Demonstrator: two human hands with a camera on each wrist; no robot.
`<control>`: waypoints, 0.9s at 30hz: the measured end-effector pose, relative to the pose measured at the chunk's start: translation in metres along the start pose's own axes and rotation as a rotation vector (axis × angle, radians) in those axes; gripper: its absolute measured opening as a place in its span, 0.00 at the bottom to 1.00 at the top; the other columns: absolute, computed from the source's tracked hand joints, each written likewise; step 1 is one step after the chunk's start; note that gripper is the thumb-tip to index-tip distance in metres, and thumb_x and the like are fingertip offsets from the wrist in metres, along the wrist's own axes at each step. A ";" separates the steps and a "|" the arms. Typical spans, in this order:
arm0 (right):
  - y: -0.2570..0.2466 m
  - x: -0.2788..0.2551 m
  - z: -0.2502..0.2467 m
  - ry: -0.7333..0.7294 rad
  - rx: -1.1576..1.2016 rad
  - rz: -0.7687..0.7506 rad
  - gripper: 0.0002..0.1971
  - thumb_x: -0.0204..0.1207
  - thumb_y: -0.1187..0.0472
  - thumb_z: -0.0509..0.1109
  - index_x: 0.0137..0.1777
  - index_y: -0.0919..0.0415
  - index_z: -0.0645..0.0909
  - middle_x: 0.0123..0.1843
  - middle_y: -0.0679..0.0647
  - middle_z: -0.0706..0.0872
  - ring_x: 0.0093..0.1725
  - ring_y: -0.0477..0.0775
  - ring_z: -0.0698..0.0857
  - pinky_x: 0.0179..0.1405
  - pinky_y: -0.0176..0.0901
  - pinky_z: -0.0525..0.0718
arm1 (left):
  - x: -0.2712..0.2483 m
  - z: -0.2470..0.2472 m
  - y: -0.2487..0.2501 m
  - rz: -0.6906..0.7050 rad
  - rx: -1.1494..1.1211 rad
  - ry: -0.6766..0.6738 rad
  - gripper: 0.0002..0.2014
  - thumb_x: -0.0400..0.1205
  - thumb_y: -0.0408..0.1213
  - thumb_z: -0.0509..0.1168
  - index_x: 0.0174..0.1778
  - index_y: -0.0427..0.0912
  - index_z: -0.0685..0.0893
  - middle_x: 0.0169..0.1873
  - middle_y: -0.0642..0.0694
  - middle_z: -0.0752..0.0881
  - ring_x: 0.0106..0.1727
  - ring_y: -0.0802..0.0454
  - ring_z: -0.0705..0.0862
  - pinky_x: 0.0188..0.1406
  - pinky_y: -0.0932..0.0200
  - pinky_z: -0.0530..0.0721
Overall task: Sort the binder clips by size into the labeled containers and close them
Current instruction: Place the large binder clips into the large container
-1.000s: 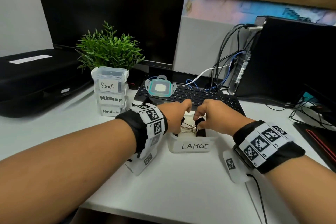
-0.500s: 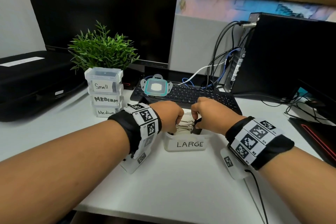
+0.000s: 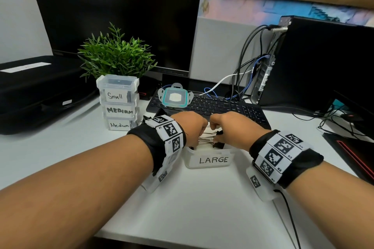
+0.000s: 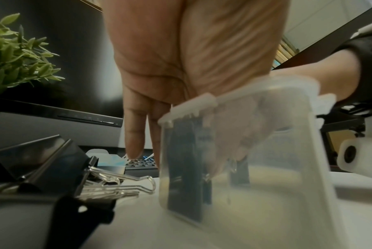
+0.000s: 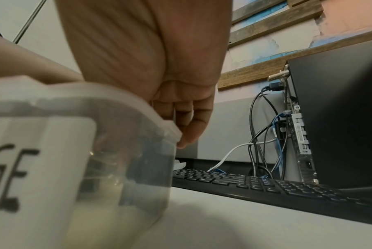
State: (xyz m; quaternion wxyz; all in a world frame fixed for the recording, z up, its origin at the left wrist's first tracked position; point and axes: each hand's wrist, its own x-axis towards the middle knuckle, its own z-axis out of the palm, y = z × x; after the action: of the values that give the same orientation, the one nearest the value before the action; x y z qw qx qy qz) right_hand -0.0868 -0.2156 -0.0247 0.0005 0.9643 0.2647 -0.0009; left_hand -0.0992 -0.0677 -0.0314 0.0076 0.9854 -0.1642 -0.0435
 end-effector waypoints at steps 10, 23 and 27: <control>-0.007 0.004 0.000 -0.029 -0.118 0.033 0.07 0.75 0.57 0.71 0.52 0.53 0.86 0.49 0.52 0.87 0.50 0.55 0.84 0.47 0.45 0.82 | 0.001 0.005 -0.004 0.024 0.025 -0.043 0.26 0.76 0.35 0.69 0.69 0.59 0.75 0.59 0.48 0.81 0.58 0.46 0.81 0.51 0.54 0.81; -0.005 0.007 0.002 0.004 0.025 0.047 0.03 0.73 0.59 0.74 0.45 0.56 0.85 0.46 0.52 0.87 0.47 0.52 0.82 0.42 0.42 0.79 | -0.002 0.001 -0.006 0.051 0.120 0.018 0.21 0.79 0.38 0.67 0.69 0.55 0.80 0.63 0.50 0.82 0.63 0.48 0.80 0.61 0.53 0.81; -0.005 0.006 0.002 0.004 0.023 0.019 0.01 0.73 0.60 0.74 0.43 0.55 0.85 0.46 0.51 0.88 0.50 0.53 0.84 0.47 0.44 0.82 | -0.001 0.001 -0.005 0.054 0.169 -0.021 0.21 0.81 0.40 0.66 0.71 0.54 0.78 0.65 0.49 0.81 0.64 0.46 0.80 0.60 0.54 0.79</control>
State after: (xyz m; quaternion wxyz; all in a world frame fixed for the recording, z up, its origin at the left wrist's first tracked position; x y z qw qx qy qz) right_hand -0.0841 -0.2082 -0.0264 -0.0109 0.9668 0.2555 -0.0021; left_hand -0.0981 -0.0626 -0.0323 -0.0762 0.9773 -0.1936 -0.0395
